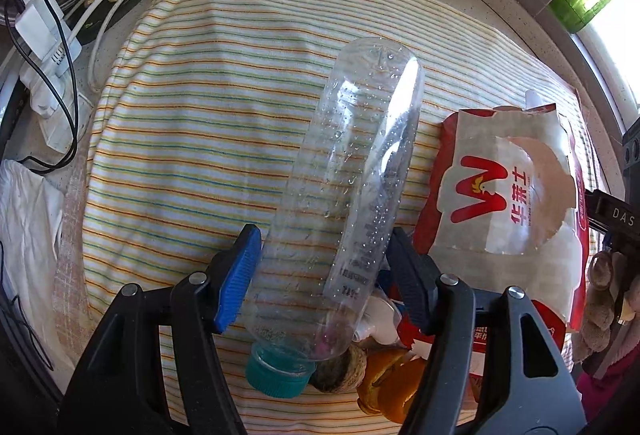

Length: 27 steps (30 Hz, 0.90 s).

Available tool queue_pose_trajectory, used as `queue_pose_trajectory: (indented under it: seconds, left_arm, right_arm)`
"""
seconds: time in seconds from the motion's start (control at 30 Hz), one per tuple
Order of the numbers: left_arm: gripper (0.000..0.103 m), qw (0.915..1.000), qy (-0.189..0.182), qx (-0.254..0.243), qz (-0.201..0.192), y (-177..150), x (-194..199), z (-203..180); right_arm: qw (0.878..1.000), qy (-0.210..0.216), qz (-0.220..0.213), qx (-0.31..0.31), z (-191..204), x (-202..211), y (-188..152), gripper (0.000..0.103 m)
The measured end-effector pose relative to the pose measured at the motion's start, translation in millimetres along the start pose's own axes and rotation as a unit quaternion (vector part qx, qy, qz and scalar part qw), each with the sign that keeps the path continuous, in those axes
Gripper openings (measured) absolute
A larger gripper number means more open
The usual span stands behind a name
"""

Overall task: Collect trash
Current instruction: 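Grasp the empty bottle with the left tool while the right tool grasps the clear strip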

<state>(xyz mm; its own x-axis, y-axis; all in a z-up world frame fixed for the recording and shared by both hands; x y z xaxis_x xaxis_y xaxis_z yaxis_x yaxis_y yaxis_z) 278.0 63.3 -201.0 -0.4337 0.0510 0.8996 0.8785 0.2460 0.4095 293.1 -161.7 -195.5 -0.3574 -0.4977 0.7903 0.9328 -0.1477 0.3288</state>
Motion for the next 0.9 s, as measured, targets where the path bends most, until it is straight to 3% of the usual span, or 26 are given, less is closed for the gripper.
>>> queue_pose_trajectory:
  seconds: [0.3, 0.9]
  left_arm:
    - [0.062, 0.9991, -0.001, 0.033, -0.025, 0.4, 11.5, 12.2]
    - [0.059, 0.9943, 0.012, 0.068, -0.081, -16.9, 69.7, 35.8]
  right_arm:
    - [1.0, -0.003, -0.007, 0.017, 3.3, 3.3, 1.8, 0.011]
    - [0.997, -0.001, -0.054, 0.059, 19.1, 52.8, -3.1, 0.009]
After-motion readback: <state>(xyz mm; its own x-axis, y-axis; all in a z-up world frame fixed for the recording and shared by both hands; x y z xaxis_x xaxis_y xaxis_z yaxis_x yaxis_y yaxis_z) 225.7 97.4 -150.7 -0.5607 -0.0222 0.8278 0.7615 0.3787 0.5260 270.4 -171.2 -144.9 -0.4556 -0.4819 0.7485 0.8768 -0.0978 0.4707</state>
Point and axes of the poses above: each gripper's, at about its wrist camera, not at the fingertips, and x roughly against the way its jaws point, z to its left, y to its top, the point moved 4 cm from there along -x, roughly the way its jaws point, and after that the axes turned 11 degrees about -z, right-handed, at the moved point
